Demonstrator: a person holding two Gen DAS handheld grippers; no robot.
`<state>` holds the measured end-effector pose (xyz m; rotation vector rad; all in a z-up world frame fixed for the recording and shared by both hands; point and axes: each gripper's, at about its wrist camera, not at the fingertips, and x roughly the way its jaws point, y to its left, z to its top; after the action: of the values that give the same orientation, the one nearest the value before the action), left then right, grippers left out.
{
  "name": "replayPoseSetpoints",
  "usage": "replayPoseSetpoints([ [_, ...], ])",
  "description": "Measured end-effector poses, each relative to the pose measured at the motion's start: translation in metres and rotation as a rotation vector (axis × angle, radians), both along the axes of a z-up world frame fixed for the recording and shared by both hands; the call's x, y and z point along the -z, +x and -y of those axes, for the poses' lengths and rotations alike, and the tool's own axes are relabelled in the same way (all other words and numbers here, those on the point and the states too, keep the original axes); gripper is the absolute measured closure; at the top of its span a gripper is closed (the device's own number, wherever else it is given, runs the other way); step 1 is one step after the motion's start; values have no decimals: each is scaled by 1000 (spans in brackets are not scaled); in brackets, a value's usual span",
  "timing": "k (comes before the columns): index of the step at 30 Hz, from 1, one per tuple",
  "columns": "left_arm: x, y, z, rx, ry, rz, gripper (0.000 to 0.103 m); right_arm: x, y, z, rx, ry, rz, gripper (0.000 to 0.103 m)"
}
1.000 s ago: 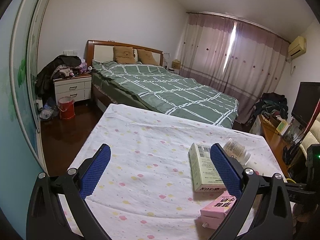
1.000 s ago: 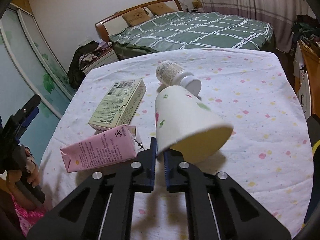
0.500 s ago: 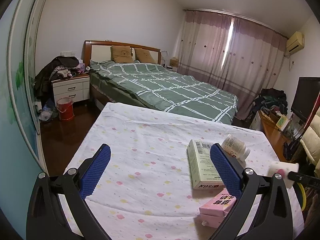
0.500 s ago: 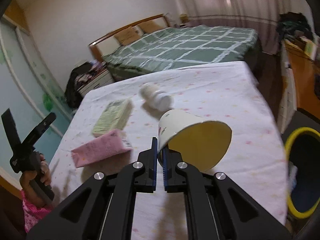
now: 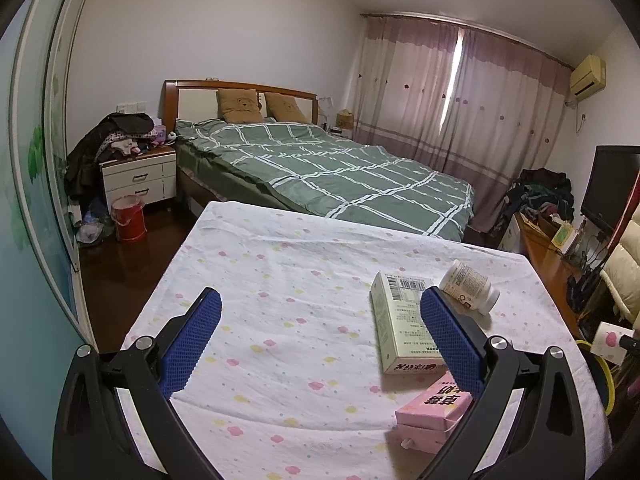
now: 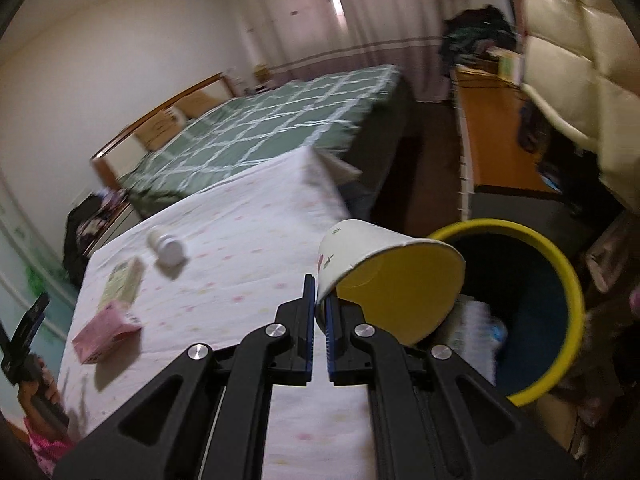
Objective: Collect trash
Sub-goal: 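Grasp the white paper cup with the right gripper and carry it toward the bin, then lower the paper cup into the bin and open the right gripper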
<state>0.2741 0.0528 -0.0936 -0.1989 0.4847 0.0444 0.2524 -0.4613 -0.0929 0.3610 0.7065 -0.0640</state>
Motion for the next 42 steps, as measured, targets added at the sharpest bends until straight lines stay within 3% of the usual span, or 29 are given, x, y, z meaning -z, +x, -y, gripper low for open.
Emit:
replayPoseSetpoints([
  [8,1,2,2,5,9,-8,5,24,-8,55,146,-15,-69,98],
  [15,1,2,2,15,10,-9,5,45,0,69,201,-44,-143,98],
  [19,0,1,3,32,8,-6,5,53,1,76,238,-49,-172,84],
  [21,-1,0,5,49,8,-6,5,53,0,77,255,-59,-174,83],
  [28,-4,-3,24,220,-25,-21,5,49,-2,72,253,-79,-159,82],
  [33,2,-1,50,272,78,-51,5,45,0,62,228,-90,-151,82],
  [35,5,0,55,308,75,-70,5,45,1,59,218,-86,-150,82],
  [42,19,-4,90,575,67,-159,5,47,0,58,215,-83,-151,81],
])
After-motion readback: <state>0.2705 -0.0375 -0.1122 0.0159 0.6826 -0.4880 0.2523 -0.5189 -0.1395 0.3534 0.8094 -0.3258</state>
